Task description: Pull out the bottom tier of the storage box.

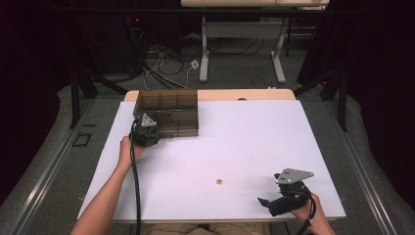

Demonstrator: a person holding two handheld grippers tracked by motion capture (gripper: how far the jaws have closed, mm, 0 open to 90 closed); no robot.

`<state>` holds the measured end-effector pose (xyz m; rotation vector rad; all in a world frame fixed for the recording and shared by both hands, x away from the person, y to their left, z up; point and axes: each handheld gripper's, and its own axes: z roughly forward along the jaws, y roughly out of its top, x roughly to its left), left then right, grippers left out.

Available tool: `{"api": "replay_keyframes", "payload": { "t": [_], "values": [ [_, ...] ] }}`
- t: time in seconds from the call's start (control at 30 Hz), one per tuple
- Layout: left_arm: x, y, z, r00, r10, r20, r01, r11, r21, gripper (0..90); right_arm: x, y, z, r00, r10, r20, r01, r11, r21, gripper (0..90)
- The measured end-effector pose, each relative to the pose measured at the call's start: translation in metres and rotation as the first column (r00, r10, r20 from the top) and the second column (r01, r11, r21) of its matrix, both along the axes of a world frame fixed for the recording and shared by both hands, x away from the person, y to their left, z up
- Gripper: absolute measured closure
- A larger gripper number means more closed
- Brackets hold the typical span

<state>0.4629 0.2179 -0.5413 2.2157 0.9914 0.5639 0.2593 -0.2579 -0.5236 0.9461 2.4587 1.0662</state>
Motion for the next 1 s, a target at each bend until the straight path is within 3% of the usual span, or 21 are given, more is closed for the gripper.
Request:
{"api": "replay_keyframes", "payload": {
  "t": [1.0],
  "values": [
    [-0.0073, -0.001, 0.0051, 0.9955, -0.041, -0.085, 0.043, 0.9989, 0.017, 63.8, -0.0001, 0.0002, 0.0, 1.0, 0.002, -0.005, -0.002, 1.0, 0.001, 0.0]
  ]
}}
